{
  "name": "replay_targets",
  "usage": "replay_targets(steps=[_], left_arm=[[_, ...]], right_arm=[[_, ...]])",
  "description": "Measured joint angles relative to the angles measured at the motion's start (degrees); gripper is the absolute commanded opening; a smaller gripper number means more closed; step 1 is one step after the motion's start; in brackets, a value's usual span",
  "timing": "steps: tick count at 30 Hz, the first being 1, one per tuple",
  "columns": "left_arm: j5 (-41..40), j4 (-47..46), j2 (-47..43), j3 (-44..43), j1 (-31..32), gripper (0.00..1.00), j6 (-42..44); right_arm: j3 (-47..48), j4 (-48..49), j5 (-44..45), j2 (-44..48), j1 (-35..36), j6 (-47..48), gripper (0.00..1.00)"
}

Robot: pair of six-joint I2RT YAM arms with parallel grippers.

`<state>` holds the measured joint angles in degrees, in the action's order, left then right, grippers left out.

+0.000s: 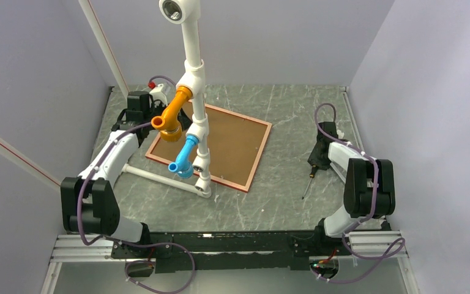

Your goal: Take the photo out of the frame

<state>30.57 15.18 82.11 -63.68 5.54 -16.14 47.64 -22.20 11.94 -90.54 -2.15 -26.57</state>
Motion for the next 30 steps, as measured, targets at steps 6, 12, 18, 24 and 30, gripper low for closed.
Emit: replay_targets(steps=[6,12,18,24,30], left_arm=[[3.08,-1.36,2.91,0.00,-0.57,0.82,-1.97],[8.37,-3.72,7.74,0.00,-0.74,0.81,-6.08],[13.79,-6.16,12.59,0.00,-0.70,0.80,-10.32],[16.87,-6.73,14.95,-0.70,0.55,0.80,-11.30],[21.44,-11.15,15.67,-0.68,2.60,0.82,-14.49]], right_arm=[[-0.72,2.43,-0.76,0.24,1.36,1.11,0.07],[-1.73,6.25,-4.59,1.22,8.37,2.64,0.00],[-2.43,11.65,-12.33,6.40,14.97,3.80,0.00],[-2.45,23.85,-21.97,10.23,16.72,-1.86,0.00],[-2.71,43.87,-29.00,5.79,20.28,-13.86,0.00]])
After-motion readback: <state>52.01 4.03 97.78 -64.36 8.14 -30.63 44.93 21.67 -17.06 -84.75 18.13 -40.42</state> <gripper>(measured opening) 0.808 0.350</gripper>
